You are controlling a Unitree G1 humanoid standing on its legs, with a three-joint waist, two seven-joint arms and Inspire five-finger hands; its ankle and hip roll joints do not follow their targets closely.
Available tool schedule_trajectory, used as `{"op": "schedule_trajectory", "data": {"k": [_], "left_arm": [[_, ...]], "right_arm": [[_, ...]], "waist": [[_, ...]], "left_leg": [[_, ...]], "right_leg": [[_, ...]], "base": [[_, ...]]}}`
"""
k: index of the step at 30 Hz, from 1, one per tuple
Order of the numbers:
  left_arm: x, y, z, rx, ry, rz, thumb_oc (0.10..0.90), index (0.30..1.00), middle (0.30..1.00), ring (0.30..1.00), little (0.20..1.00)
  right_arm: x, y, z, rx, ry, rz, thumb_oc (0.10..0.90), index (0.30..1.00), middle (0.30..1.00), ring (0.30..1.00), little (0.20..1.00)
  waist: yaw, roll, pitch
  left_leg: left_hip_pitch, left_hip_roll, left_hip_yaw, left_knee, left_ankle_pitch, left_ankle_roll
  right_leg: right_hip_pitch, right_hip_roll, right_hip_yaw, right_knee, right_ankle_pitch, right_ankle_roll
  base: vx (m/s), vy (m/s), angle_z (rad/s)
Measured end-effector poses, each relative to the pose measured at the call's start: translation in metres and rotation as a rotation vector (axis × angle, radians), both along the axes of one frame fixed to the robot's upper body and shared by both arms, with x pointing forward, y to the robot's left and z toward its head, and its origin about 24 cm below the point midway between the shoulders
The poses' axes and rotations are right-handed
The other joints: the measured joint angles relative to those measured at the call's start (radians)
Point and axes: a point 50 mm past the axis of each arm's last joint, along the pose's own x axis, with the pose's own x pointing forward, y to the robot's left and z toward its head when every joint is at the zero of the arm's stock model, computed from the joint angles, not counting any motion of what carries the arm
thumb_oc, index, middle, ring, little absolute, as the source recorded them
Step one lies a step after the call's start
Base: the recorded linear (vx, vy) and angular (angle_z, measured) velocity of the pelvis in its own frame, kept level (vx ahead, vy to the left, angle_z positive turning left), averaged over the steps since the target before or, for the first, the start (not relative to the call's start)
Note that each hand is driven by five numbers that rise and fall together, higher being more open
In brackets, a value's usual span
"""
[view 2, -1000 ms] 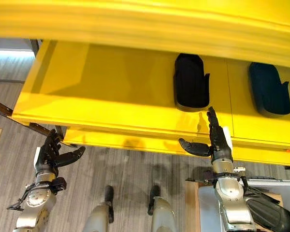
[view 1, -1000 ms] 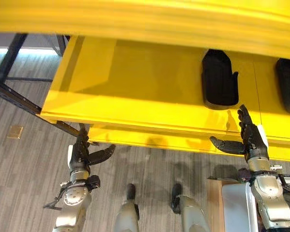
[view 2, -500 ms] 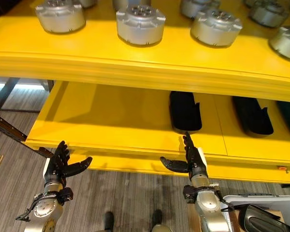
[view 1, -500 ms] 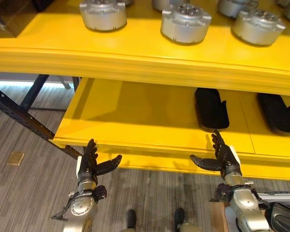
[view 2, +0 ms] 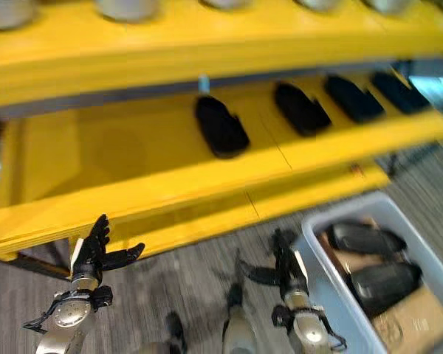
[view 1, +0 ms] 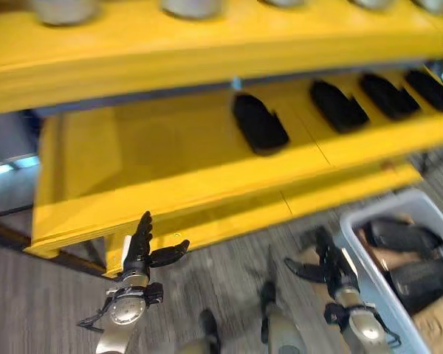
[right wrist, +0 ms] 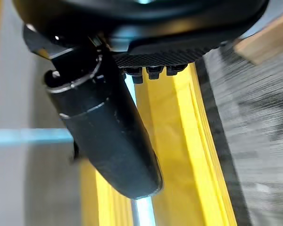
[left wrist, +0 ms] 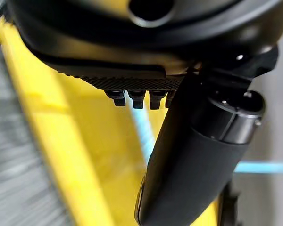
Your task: Move parts from the plastic box to the shelf.
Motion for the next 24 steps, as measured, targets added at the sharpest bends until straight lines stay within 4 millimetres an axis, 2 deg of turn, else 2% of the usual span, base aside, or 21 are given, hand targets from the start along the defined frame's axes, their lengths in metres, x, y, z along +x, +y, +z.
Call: {"op": "schedule_trajectory", "data": {"k": [1,2,3,4,5,6,7,8,9,11,13,15,19,20,23,24], "left_arm": [[-0.002,0.000,0.001,-0.001,-0.007,0.001,0.900,1.000,1.000,1.000,1.000],[-0.003,0.003,0.004,-0.001,-0.017,0.016,0.900,1.000,1.000,1.000,1.000],[-0.007,0.009,0.007,-0.001,-0.029,0.042,0.900,1.000,1.000,1.000,1.000],[-0.014,0.024,0.012,0.016,-0.044,0.094,0.900,1.000,1.000,1.000,1.000],[-0.014,0.031,0.015,0.041,-0.046,0.102,0.900,1.000,1.000,1.000,1.000],[-0.013,0.031,0.010,0.028,-0.032,0.113,0.900,1.000,1.000,1.000,1.000],[-0.017,0.029,0.009,0.018,-0.035,0.117,0.900,1.000,1.000,1.000,1.000],[-0.025,0.029,0.004,0.008,-0.015,0.135,0.900,1.000,1.000,1.000,1.000],[-0.037,0.029,-0.005,-0.008,0.028,0.152,0.900,1.000,1.000,1.000,1.000],[-0.051,0.025,-0.016,-0.035,0.093,0.147,0.900,1.000,1.000,1.000,1.000],[-0.061,0.020,-0.024,-0.065,0.129,0.150,0.900,1.000,1.000,1.000,1.000],[-0.058,0.014,-0.024,-0.084,0.121,0.118,0.900,1.000,1.000,1.000,1.000],[-0.044,0.006,-0.018,-0.091,0.081,0.069,0.900,1.000,1.000,1.000,1.000],[-0.037,0.001,-0.015,-0.094,0.065,0.044,0.900,1.000,1.000,1.000,1.000],[-0.034,-0.003,-0.014,-0.097,0.059,0.023,0.900,1.000,1.000,1.000,1.000],[-0.033,-0.003,-0.014,-0.097,0.060,0.021,0.900,1.000,1.000,1.000,1.000]], "right_arm": [[0.000,-0.002,0.001,-0.011,-0.001,0.008,0.900,1.000,1.000,1.000,1.000],[0.000,-0.003,0.002,-0.017,-0.002,0.009,0.900,1.000,1.000,1.000,1.000],[0.003,-0.002,0.004,-0.017,-0.013,0.015,0.900,1.000,1.000,1.000,1.000],[0.011,0.005,0.012,-0.009,-0.057,0.034,0.900,1.000,1.000,1.000,1.000],[0.015,0.008,0.017,-0.002,-0.085,0.045,0.900,1.000,1.000,1.000,1.000],[0.013,0.004,0.015,-0.015,-0.073,0.040,0.900,1.000,1.000,1.000,1.000],[0.010,0.004,0.012,-0.017,-0.061,0.040,0.900,1.000,1.000,1.000,1.000],[0.009,0.004,0.010,-0.022,-0.049,0.049,0.900,1.000,1.000,1.000,1.000],[0.006,0.003,0.008,-0.019,-0.040,0.048,0.900,1.000,1.000,1.000,1.000],[-0.003,-0.003,0.004,-0.030,-0.015,0.031,0.900,1.000,1.000,1.000,1.000],[-0.013,-0.011,0.000,-0.040,0.014,0.003,0.900,1.000,1.000,1.000,1.000],[-0.022,-0.021,-0.003,-0.063,0.041,-0.014,0.900,1.000,1.000,1.000,1.000],[-0.023,-0.023,-0.003,-0.062,0.042,-0.025,0.900,1.000,1.000,1.000,1.000],[-0.023,-0.024,-0.002,-0.064,0.040,-0.022,0.900,1.000,1.000,1.000,1.000],[-0.021,-0.024,-0.001,-0.064,0.031,-0.016,0.900,1.000,1.000,1.000,1.000],[-0.021,-0.024,-0.001,-0.066,0.031,-0.019,0.900,1.000,1.000,1.000,1.000]], "waist": [[0.014,0.014,0.008],[0.033,0.011,0.009],[0.066,-0.006,0.004],[0.095,-0.044,-0.012],[0.092,-0.065,-0.018],[0.087,-0.044,-0.031],[0.090,-0.035,-0.043],[0.090,-0.029,-0.050],[0.092,-0.027,-0.073],[0.072,-0.011,-0.103],[0.059,0.014,-0.127],[0.029,0.026,-0.145],[0.007,0.025,-0.147],[0.001,0.026,-0.148],[-0.001,0.026,-0.147],[-0.009,0.021,-0.145]], "left_leg": [[-0.001,0.023,0.010,0.002,-0.003,-0.005],[0.008,0.041,0.045,-0.002,0.010,0.001],[0.023,0.047,0.097,-0.012,0.018,-0.032],[0.024,0.040,0.139,-0.014,0.029,-0.066],[0.016,0.027,0.128,-0.011,0.049,-0.091],[0.016,0.039,0.100,-0.042,0.073,-0.154],[0.015,0.060,0.089,-0.042,0.073,-0.179],[0.015,0.078,0.078,-0.037,0.082,-0.192],[0.017,0.094,0.086,-0.046,0.082,-0.200],[0.030,0.105,0.080,-0.078,0.094,-0.217],[0.038,0.123,0.081,-0.080,0.132,-0.187],[0.040,0.128,0.082,-0.090,0.152,-0.170],[0.079,0.137,0.099,-0.090,0.156,-0.173],[0.079,0.144,0.097,-0.089,0.160,-0.177],[0.076,0.165,0.094,-0.083,0.178,-0.190],[0.057,0.186,0.070,-0.048,0.189,-0.206]], "right_leg": [[0.047,0.007,-0.011,0.070,-0.079,0.010],[0.085,-0.008,-0.025,0.131,-0.133,0.014],[0.128,-0.033,-0.040,0.172,-0.172,0.024],[0.249,-0.064,-0.037,-0.023,-0.208,0.044],[0.327,-0.050,-0.032,-0.178,-0.206,0.064],[0.370,-0.004,-0.028,-0.288,-0.208,0.052],[0.375,0.034,-0.012,-0.313,-0.192,0.035],[0.367,0.050,0.012,-0.306,-0.191,0.020],[0.355,0.063,0.021,-0.314,-0.187,0.001],[0.352,0.088,0.039,-0.331,-0.182,-0.007],[0.353,0.114,0.070,-0.352,-0.170,-0.011],[0.357,0.123,0.073,-0.373,-0.162,-0.020],[0.402,0.142,0.097,-0.411,-0.152,-0.025],[0.402,0.151,0.096,-0.410,-0.158,-0.027],[0.391,0.170,0.100,-0.393,-0.175,-0.039],[0.362,0.174,0.102,-0.330,-0.214,-0.065]], "base": [[-0.16,-0.068,-0.93],[-0.10,-0.154,-1.00],[-0.06,-0.267,-1.37],[-0.02,-0.207,-1.16],[-0.04,-0.291,-0.42],[-0.02,-0.185,0.13],[-0.02,-0.228,0.04],[0.01,-0.186,-0.43],[0.00,-0.189,-0.49],[0.01,-0.137,-0.47],[0.03,-0.140,-0.48],[0.05,-0.159,-0.25],[0.02,-0.133,-0.19],[0.00,-0.154,0.02],[-0.02,-0.260,-0.04],[-0.01,-0.271,0.02]]}}
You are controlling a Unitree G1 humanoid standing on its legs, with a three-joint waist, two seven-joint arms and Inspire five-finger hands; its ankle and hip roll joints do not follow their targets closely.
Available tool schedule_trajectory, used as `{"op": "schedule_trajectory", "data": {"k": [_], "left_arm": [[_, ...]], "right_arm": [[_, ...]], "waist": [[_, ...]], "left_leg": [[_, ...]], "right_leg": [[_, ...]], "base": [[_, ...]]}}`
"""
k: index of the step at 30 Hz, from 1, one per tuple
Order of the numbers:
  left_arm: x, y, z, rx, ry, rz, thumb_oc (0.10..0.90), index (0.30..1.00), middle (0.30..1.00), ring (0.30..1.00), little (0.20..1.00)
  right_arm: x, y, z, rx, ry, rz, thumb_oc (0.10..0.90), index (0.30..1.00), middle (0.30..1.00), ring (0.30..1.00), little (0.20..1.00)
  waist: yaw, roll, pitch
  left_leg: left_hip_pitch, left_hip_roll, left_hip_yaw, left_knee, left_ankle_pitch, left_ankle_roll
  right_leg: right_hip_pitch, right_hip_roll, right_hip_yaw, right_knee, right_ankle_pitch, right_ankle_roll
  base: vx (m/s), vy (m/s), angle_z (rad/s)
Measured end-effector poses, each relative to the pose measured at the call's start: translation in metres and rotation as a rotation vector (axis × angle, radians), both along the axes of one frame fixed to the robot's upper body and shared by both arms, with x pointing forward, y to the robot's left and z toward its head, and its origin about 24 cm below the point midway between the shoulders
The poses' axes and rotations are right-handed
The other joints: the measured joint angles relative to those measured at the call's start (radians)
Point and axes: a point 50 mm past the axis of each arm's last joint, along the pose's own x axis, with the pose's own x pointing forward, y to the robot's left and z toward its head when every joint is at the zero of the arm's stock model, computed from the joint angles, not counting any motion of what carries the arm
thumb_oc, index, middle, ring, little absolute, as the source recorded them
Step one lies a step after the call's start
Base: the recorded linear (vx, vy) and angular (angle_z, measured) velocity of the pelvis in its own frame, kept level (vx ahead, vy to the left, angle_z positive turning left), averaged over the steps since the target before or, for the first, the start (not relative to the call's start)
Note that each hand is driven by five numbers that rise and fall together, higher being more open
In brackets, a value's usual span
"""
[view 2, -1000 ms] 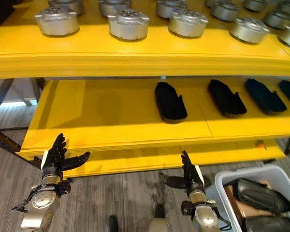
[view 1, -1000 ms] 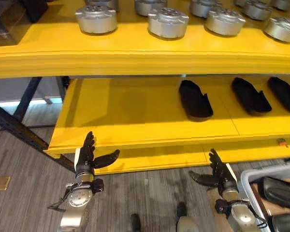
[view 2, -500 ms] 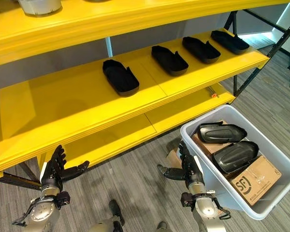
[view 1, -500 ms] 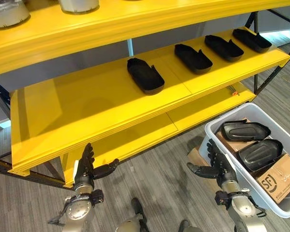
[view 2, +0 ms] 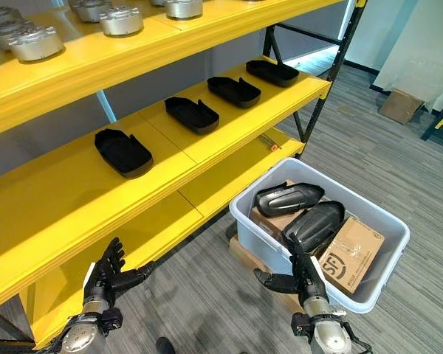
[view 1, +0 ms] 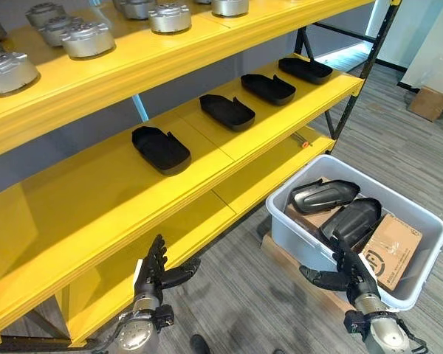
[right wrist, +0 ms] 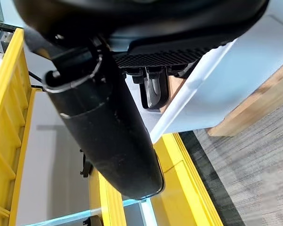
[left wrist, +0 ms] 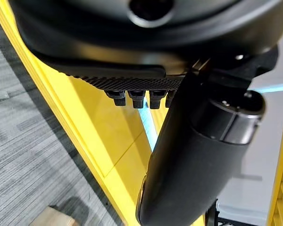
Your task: Move parts from the plastic box to the shelf.
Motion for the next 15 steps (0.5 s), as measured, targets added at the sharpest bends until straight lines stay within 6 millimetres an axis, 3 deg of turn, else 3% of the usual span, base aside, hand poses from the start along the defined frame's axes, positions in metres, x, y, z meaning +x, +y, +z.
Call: {"op": "schedule_trajectory", "data": {"k": [2,3,4,5,6,7,8,9,10,11,12,13,14,15], "left_arm": [[0.003,0.010,0.005,0.022,-0.020,0.022,0.900,1.000,1.000,1.000,1.000],[0.000,0.022,0.006,0.045,-0.012,0.056,0.900,1.000,1.000,1.000,1.000],[-0.005,0.024,0.002,0.040,0.006,0.077,0.900,1.000,1.000,1.000,1.000],[-0.009,0.023,0.000,0.028,0.015,0.080,0.900,1.000,1.000,1.000,1.000],[-0.011,0.021,-0.002,0.018,0.021,0.086,0.900,1.000,1.000,1.000,1.000],[-0.019,0.017,-0.009,-0.008,0.049,0.110,0.900,1.000,1.000,1.000,1.000],[-0.018,0.016,-0.010,-0.013,0.050,0.112,0.900,1.000,1.000,1.000,1.000],[-0.014,0.015,-0.010,-0.021,0.041,0.115,0.900,1.000,1.000,1.000,1.000],[-0.012,0.017,-0.009,-0.032,0.031,0.136,0.900,1.000,1.000,1.000,1.000],[-0.012,0.019,-0.009,-0.041,0.034,0.151,0.900,1.000,1.000,1.000,1.000],[-0.011,0.020,-0.010,-0.051,0.034,0.167,0.900,1.000,1.000,1.000,1.000],[-0.010,0.019,-0.010,-0.057,0.031,0.171,0.900,1.000,1.000,1.000,1.000],[-0.011,0.016,-0.012,-0.083,0.031,0.195,0.900,1.000,1.000,1.000,1.000],[-0.006,0.014,-0.010,-0.088,0.017,0.180,0.900,1.000,1.000,1.000,1.000]], "right_arm": [[0.005,0.005,0.006,0.008,-0.035,0.017,0.900,1.000,1.000,1.000,1.000],[0.014,0.010,0.013,0.014,-0.073,0.038,0.900,1.000,1.000,1.000,1.000],[0.021,0.010,0.018,0.003,-0.099,0.045,0.900,1.000,1.000,1.000,1.000],[0.028,0.006,0.024,-0.014,-0.123,0.043,0.900,1.000,1.000,1.000,1.000],[0.029,0.004,0.026,-0.021,-0.130,0.043,0.900,1.000,1.000,1.000,1.000],[0.031,-0.002,0.030,-0.038,-0.140,0.037,0.900,1.000,1.000,1.000,1.000],[0.028,-0.004,0.028,-0.039,-0.130,0.025,0.900,1.000,1.000,1.000,1.000],[0.025,-0.004,0.025,-0.041,-0.114,0.024,0.900,1.000,1.000,1.000,1.000],[0.029,-0.002,0.022,-0.045,-0.101,0.047,0.900,1.000,1.000,1.000,1.000],[0.030,0.002,0.020,-0.037,-0.090,0.066,0.900,1.000,1.000,1.000,1.000],[0.024,0.009,0.012,-0.024,-0.055,0.087,0.900,1.000,1.000,1.000,1.000],[0.021,0.010,0.009,-0.015,-0.040,0.101,0.900,1.000,1.000,1.000,1.000],[0.020,0.011,0.009,-0.007,-0.039,0.116,0.900,1.000,1.000,1.000,1.000],[0.016,0.007,0.008,-0.010,-0.032,0.100,0.900,1.000,1.000,1.000,1.000]], "waist": [[0.021,-0.045,0.017],[0.050,-0.088,0.052],[0.060,-0.114,0.067],[0.085,-0.131,0.085],[0.100,-0.130,0.087],[0.122,-0.099,0.095],[0.117,-0.083,0.101],[0.117,-0.068,0.105],[0.134,-0.042,0.122],[0.160,-0.038,0.130],[0.143,-0.026,0.146],[0.156,-0.027,0.151],[0.178,-0.007,0.144],[0.161,-0.001,0.139]], "left_leg": [[-0.066,0.052,-0.091,0.104,0.048,-0.062],[-0.116,0.073,-0.252,0.241,0.058,-0.078],[-0.160,0.000,-0.421,0.308,-0.053,-0.079],[-0.159,-0.106,-0.549,0.274,-0.162,-0.062],[-0.161,-0.138,-0.580,0.254,-0.175,-0.056],[-0.191,-0.169,-0.593,0.215,-0.186,-0.047],[-0.225,-0.172,-0.600,0.208,-0.185,-0.050],[-0.256,-0.172,-0.612,0.180,-0.182,-0.056],[-0.264,-0.161,-0.644,0.065,-0.179,-0.059],[-0.267,-0.154,-0.652,0.017,-0.175,-0.053],[-0.282,-0.178,-0.651,0.061,-0.172,-0.048],[-0.258,-0.178,-0.665,0.052,-0.167,-0.040],[-0.210,-0.156,-0.675,0.054,-0.145,-0.017],[-0.196,-0.157,-0.664,0.068,-0.138,-0.015]], "right_leg": [[-0.087,0.012,0.029,0.120,-0.051,-0.064],[-0.109,0.030,0.095,0.177,-0.058,-0.097],[-0.104,0.023,0.136,0.176,-0.047,-0.110],[-0.104,0.013,0.198,0.146,-0.027,-0.099],[-0.103,0.016,0.219,0.130,-0.015,-0.092],[-0.075,0.051,0.246,0.081,0.021,-0.103],[-0.057,0.074,0.242,0.062,0.018,-0.125],[-0.051,0.098,0.253,0.059,0.018,-0.121],[-0.042,0.128,0.303,0.058,0.015,-0.117],[-0.038,0.138,0.321,0.061,0.033,-0.142],[0.035,0.157,0.375,0.013,0.021,-0.125],[0.056,0.161,0.414,0.012,0.009,-0.120],[0.087,0.164,0.514,0.014,-0.011,-0.101],[0.106,0.151,0.522,0.009,-0.029,-0.104]], "base": [[-0.01,-0.174,-0.47],[0.08,-0.068,-1.04],[0.20,-0.045,-1.42],[0.18,0.011,-1.04],[0.20,0.049,-1.49],[0.27,0.080,-0.98],[0.31,0.104,-0.74],[0.23,0.070,-0.46],[0.32,0.121,-0.92],[0.38,0.232,-1.14],[0.49,0.331,-1.04],[0.43,0.376,-1.76],[0.42,0.377,-1.76],[0.36,0.339,-1.48]]}}
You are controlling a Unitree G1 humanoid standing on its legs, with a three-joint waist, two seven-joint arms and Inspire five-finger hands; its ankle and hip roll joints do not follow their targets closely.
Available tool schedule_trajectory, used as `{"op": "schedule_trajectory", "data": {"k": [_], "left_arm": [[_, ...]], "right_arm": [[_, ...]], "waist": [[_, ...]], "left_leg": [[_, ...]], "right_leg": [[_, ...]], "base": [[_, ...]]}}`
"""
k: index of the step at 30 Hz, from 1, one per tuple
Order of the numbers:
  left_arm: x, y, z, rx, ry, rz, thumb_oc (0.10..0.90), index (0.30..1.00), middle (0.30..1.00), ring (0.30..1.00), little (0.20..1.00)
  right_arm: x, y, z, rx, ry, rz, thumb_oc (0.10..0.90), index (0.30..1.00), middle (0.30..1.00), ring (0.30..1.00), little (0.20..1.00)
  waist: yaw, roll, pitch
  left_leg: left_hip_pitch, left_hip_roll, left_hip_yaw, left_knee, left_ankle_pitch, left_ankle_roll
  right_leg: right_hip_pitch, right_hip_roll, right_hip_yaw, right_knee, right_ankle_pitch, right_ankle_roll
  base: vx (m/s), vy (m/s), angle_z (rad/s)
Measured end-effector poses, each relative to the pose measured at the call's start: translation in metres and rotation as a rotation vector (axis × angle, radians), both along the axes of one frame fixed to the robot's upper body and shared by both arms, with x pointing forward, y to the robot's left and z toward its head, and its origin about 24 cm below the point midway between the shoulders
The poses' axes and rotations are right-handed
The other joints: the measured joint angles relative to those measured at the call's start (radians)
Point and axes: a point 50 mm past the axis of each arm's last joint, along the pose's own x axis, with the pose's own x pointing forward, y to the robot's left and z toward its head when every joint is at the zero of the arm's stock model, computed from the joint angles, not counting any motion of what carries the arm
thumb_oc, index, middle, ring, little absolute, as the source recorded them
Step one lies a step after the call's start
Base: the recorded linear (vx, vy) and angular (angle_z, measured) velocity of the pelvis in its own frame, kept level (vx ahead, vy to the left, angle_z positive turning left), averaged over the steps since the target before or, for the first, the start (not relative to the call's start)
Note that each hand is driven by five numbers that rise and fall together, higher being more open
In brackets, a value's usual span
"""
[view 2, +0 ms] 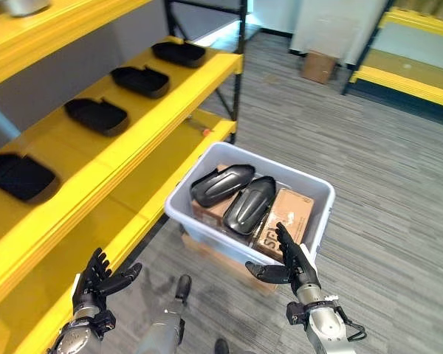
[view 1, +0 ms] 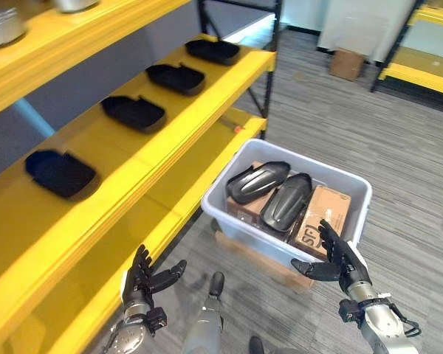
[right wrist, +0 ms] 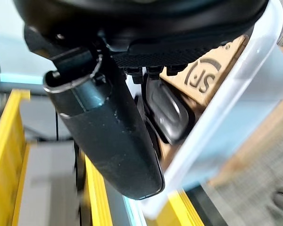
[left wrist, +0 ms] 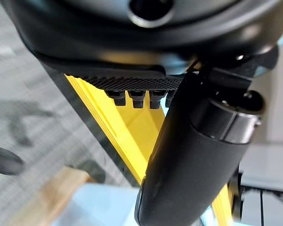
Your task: Move parts from the plastic box to the shelf.
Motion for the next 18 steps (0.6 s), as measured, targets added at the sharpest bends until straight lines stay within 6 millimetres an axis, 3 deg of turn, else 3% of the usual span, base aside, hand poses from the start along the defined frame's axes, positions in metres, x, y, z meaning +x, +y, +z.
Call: {"op": "schedule_trajectory", "data": {"k": [1,2,3,4,6,7,9,12,15,18], "left_arm": [[0.007,-0.003,0.003,-0.003,-0.021,-0.020,0.900,1.000,1.000,1.000,1.000],[0.015,-0.006,0.007,-0.003,-0.045,-0.041,0.900,1.000,1.000,1.000,1.000],[0.023,-0.005,0.014,0.007,-0.074,-0.052,0.900,1.000,1.000,1.000,1.000],[0.041,0.001,0.031,0.045,-0.137,-0.088,0.900,1.000,1.000,1.000,1.000],[0.052,0.001,0.041,0.048,-0.183,-0.088,0.900,1.000,1.000,1.000,1.000],[0.054,0.001,0.044,0.052,-0.204,-0.090,0.900,1.000,1.000,1.000,1.000],[0.053,0.002,0.045,0.058,-0.209,-0.090,0.900,1.000,1.000,1.000,1.000],[0.029,0.013,0.029,0.081,-0.117,-0.073,0.900,1.000,1.000,1.000,1.000],[0.006,0.016,0.014,0.076,-0.035,-0.057,0.900,1.000,1.000,1.000,1.000],[0.000,0.015,0.009,0.068,0.001,-0.066,0.900,1.000,1.000,1.000,1.000]], "right_arm": [[-0.005,-0.005,0.000,-0.008,0.005,-0.017,0.900,1.000,1.000,1.000,1.000],[-0.008,-0.008,0.000,-0.005,0.010,-0.043,0.900,1.000,1.000,1.000,1.000],[-0.007,-0.005,0.000,0.001,0.008,-0.035,0.900,1.000,1.000,1.000,1.000],[0.002,0.012,0.006,0.029,-0.029,0.031,0.900,1.000,1.000,1.000,1.000],[0.009,0.025,0.010,0.052,-0.054,0.082,0.900,1.000,1.000,1.000,1.000],[0.011,0.031,0.014,0.062,-0.071,0.117,0.900,1.000,1.000,1.000,1.000],[0.011,0.032,0.016,0.067,-0.078,0.124,0.900,1.000,1.000,1.000,1.000],[0.006,0.028,0.013,0.067,-0.064,0.105,0.900,1.000,1.000,1.000,1.000],[-0.007,0.009,0.008,0.047,-0.026,0.031,0.900,1.000,1.000,1.000,1.000],[-0.009,0.003,0.007,0.033,-0.015,0.013,0.900,1.000,1.000,1.000,1.000]], "waist": [[-0.019,0.004,-0.003],[-0.040,-0.006,-0.003],[-0.041,-0.031,-0.012],[-0.043,-0.082,-0.021],[-0.033,-0.080,-0.021],[-0.030,-0.079,-0.021],[-0.029,-0.087,-0.020],[-0.031,-0.122,-0.021],[-0.033,-0.115,-0.024],[-0.034,-0.119,-0.027]], "left_leg": [[0.018,0.003,0.024,0.002,-0.001,0.002],[0.033,-0.002,0.072,0.005,0.035,0.011],[0.040,-0.014,0.139,0.015,0.088,0.042],[0.040,-0.070,0.189,0.039,0.056,0.093],[0.049,-0.094,0.215,0.060,0.021,0.139],[0.053,-0.114,0.199,0.069,0.014,0.137],[0.054,-0.128,0.203,0.077,-0.011,0.130],[0.042,-0.143,0.206,0.129,-0.070,0.106],[-0.006,-0.110,0.195,0.173,-0.080,0.091],[-0.030,-0.103,0.190,0.194,-0.076,0.085]], "right_leg": [[0.016,-0.011,0.001,-0.002,-0.020,0.010],[0.043,-0.038,0.002,-0.009,-0.048,0.030],[0.030,-0.071,-0.009,0.020,-0.070,0.063],[0.002,-0.151,-0.027,0.058,-0.084,0.131],[-0.005,-0.215,-0.063,0.031,-0.091,0.157],[0.009,-0.250,-0.071,-0.016,-0.089,0.160],[-0.014,-0.274,-0.092,-0.052,-0.060,0.177],[-0.045,-0.287,-0.093,-0.027,-0.033,0.185],[-0.069,-0.251,-0.113,-0.022,-0.036,0.170],[-0.084,-0.242,-0.115,-0.019,-0.033,0.168]], "base": [[0.25,0.263,-0.27],[0.13,0.170,-0.28],[0.16,0.240,-0.61],[0.13,0.207,-0.80],[0.08,0.123,-0.51],[0.05,0.070,-0.07],[0.05,0.069,0.06],[0.05,0.047,0.02],[0.02,0.026,0.10],[0.04,0.050,0.04]]}}
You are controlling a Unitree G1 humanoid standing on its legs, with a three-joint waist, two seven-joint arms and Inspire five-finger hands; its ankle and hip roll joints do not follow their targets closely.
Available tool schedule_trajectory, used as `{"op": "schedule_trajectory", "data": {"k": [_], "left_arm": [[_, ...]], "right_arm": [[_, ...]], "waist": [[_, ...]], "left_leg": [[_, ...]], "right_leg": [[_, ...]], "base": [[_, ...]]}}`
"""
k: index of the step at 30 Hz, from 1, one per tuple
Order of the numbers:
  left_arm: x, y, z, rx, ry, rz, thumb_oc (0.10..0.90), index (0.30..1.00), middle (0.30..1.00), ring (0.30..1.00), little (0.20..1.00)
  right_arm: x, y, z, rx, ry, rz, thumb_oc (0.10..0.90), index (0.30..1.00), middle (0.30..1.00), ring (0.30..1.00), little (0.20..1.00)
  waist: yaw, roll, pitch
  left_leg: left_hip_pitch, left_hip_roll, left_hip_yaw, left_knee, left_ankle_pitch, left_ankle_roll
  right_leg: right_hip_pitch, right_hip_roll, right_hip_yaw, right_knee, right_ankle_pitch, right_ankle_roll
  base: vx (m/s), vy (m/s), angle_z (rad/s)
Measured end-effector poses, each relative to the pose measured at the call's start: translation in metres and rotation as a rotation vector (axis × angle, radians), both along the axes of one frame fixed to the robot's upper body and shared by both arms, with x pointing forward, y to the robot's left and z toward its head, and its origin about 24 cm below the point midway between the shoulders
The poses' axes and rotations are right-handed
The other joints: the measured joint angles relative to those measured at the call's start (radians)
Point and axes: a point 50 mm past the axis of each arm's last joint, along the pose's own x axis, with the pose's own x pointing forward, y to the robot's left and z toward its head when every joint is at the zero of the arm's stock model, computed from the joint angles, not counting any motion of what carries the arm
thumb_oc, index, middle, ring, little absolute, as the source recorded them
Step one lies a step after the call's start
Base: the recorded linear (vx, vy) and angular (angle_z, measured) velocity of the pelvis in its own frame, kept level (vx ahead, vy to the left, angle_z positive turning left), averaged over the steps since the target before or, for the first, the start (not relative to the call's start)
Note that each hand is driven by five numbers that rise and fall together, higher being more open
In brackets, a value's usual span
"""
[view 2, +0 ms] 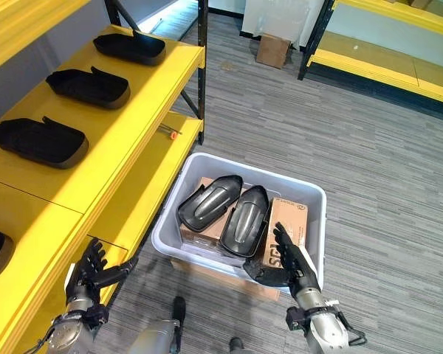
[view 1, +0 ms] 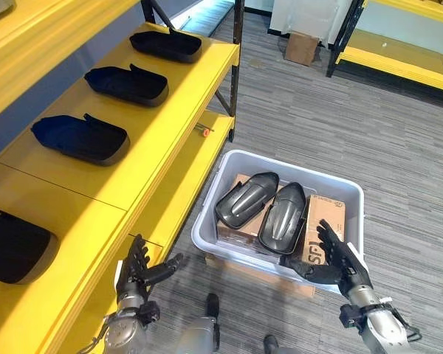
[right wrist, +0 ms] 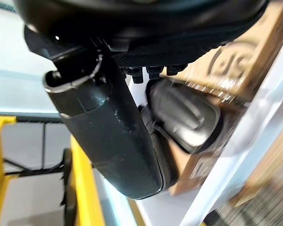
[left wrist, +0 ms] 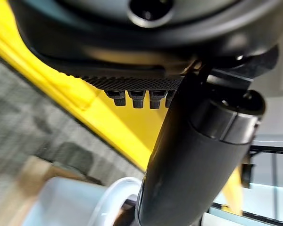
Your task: Move parts from the plastic box to the shelf.
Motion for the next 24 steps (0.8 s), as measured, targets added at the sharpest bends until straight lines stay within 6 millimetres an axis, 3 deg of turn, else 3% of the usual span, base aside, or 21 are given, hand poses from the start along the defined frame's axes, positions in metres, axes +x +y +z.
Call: {"op": "schedule_trajectory", "data": {"k": [2,4,5,6,7,8,9,10,11,12,13,16,17,19,22,24], "left_arm": [[0.004,-0.004,0.001,-0.004,-0.009,-0.017,0.900,1.000,1.000,1.000,1.000],[0.017,-0.006,0.008,0.000,-0.042,-0.033,0.900,1.000,1.000,1.000,1.000],[0.021,-0.007,0.011,-0.001,-0.056,-0.041,0.900,1.000,1.000,1.000,1.000],[0.032,-0.009,0.017,0.002,-0.085,-0.052,0.900,1.000,1.000,1.000,1.000],[0.038,-0.009,0.021,0.007,-0.102,-0.056,0.900,1.000,1.000,1.000,1.000],[0.043,-0.009,0.026,0.015,-0.123,-0.065,0.900,1.000,1.000,1.000,1.000],[0.036,-0.002,0.025,0.040,-0.105,-0.052,0.900,1.000,1.000,1.000,1.000],[0.028,0.003,0.022,0.057,-0.081,-0.037,0.900,1.000,1.000,1.000,1.000],[0.018,0.004,0.015,0.054,-0.049,-0.028,0.900,1.000,1.000,1.000,1.000],[0.014,0.002,0.014,0.046,-0.050,-0.026,0.900,1.000,1.000,1.000,1.000],[0.011,0.002,0.014,0.045,-0.051,-0.030,0.900,1.000,1.000,1.000,1.000],[0.004,0.004,0.011,0.047,-0.034,-0.019,0.900,1.000,1.000,1.000,1.000],[-0.001,0.000,0.006,0.020,-0.018,-0.002,0.900,1.000,1.000,1.000,1.000],[-0.015,0.003,-0.002,0.005,0.020,0.039,0.900,1.000,1.000,1.000,1.000],[-0.021,0.010,-0.004,0.017,0.049,0.060,0.900,1.000,1.000,1.000,1.000],[-0.021,0.009,-0.005,0.017,0.053,0.050,0.900,1.000,1.000,1.000,1.000]], "right_arm": [[0.005,0.002,0.003,0.002,-0.014,0.010,0.900,1.000,1.000,1.000,1.000],[0.030,0.018,0.019,0.010,-0.093,0.076,0.900,1.000,1.000,1.000,1.000],[0.033,0.021,0.023,0.012,-0.111,0.087,0.900,1.000,1.000,1.000,1.000],[0.037,0.024,0.028,-0.002,-0.139,0.096,0.900,1.000,1.000,1.000,1.000],[0.032,0.025,0.023,-0.008,-0.120,0.098,0.900,1.000,1.000,1.000,1.000],[0.023,0.023,0.015,-0.007,-0.082,0.089,0.900,1.000,1.000,1.000,1.000],[0.022,0.026,0.013,0.008,-0.075,0.086,0.900,1.000,1.000,1.000,1.000],[0.021,0.029,0.012,0.013,-0.070,0.098,0.900,1.000,1.000,1.000,1.000],[0.017,0.029,0.009,0.011,-0.053,0.100,0.900,1.000,1.000,1.000,1.000],[0.014,0.028,0.005,0.011,-0.035,0.095,0.900,1.000,1.000,1.000,1.000],[0.014,0.030,0.004,0.013,-0.029,0.101,0.900,1.000,1.000,1.000,1.000],[0.017,0.033,0.006,0.014,-0.039,0.115,0.900,1.000,1.000,1.000,1.000],[0.013,0.033,0.002,0.015,-0.022,0.114,0.900,1.000,1.000,1.000,1.000],[0.005,0.029,-0.002,-0.024,0.009,0.126,0.900,1.000,1.000,1.000,1.000],[0.007,0.028,0.000,-0.026,-0.002,0.126,0.900,1.000,1.000,1.000,1.000],[0.007,0.028,0.001,-0.028,-0.003,0.130,0.900,1.000,1.000,1.000,1.000]], "waist": [[0.004,-0.001,-0.001],[0.007,0.000,-0.004],[0.006,0.000,-0.005],[0.003,-0.001,-0.008],[0.000,0.000,-0.018],[-0.010,0.007,-0.042],[-0.001,0.025,-0.043],[0.007,0.036,-0.047],[-0.004,0.055,-0.057],[-0.002,0.063,-0.060],[0.004,0.061,-0.060],[0.005,0.058,-0.061],[0.007,0.042,-0.070],[0.013,0.016,-0.089],[0.012,0.003,-0.098],[0.011,0.016,-0.098]], "left_leg": [[-0.006,-0.001,0.002,0.018,-0.007,0.006],[-0.015,0.012,0.031,0.107,-0.073,0.031],[-0.008,0.010,0.045,0.110,-0.080,0.041],[0.012,0.000,0.071,0.096,-0.101,0.061],[0.052,-0.020,0.076,0.061,-0.088,0.071],[0.078,-0.050,0.074,0.009,-0.081,0.106],[0.127,-0.040,0.119,-0.081,-0.038,0.109],[0.156,-0.039,0.142,-0.128,-0.020,0.116],[0.177,-0.044,0.151,-0.164,-0.003,0.113],[0.186,-0.042,0.172,-0.184,0.006,0.118],[0.187,-0.042,0.192,-0.193,0.012,0.124],[0.191,-0.045,0.231,-0.203,0.006,0.114],[0.209,-0.067,0.233,-0.229,0.006,0.106],[0.208,-0.071,0.234,-0.229,0.019,0.088],[0.205,-0.040,0.235,-0.242,0.045,0.051],[0.204,-0.007,0.234,-0.254,0.059,0.031]], "right_leg": [[0.001,-0.003,0.000,0.001,0.000,0.000],[-0.032,0.000,0.024,0.086,-0.006,0.015],[-0.045,-0.004,0.029,0.118,-0.008,0.017],[-0.077,-0.013,0.030,0.198,-0.006,0.023],[-0.110,-0.032,0.024,0.311,-0.004,0.037],[-0.179,-0.040,0.018,0.425,0.045,0.060],[-0.255,-0.098,-0.116,0.508,0.086,0.040],[-0.275,-0.131,-0.212,0.503,0.083,0.029],[-0.258,-0.168,-0.318,0.399,0.081,0.033],[-0.240,-0.177,-0.375,0.269,0.094,0.050],[-0.230,-0.178,-0.392,0.176,0.125,0.065],[-0.210,-0.183,-0.421,0.039,0.217,0.083],[-0.122,-0.171,-0.413,-0.070,0.243,0.088],[0.005,-0.149,-0.413,-0.117,0.266,0.071],[0.022,-0.130,-0.393,-0.129,0.237,0.085],[0.019,-0.094,-0.383,-0.126,0.214,0.068]], "base": [[0.07,0.135,-0.09],[0.08,0.214,-0.50],[0.08,0.223,-0.55],[0.10,0.327,-0.32],[0.11,0.438,-0.12],[0.13,0.427,-0.24],[0.14,0.296,-0.60],[0.10,0.048,-0.76],[0.07,0.004,-0.65],[0.03,-0.021,-0.50],[0.03,-0.034,-0.48],[0.06,-0.045,-0.39],[0.11,-0.176,-0.23],[0.15,-0.266,-0.04],[0.05,-0.153,-0.09],[0.03,-0.100,-0.06]]}}
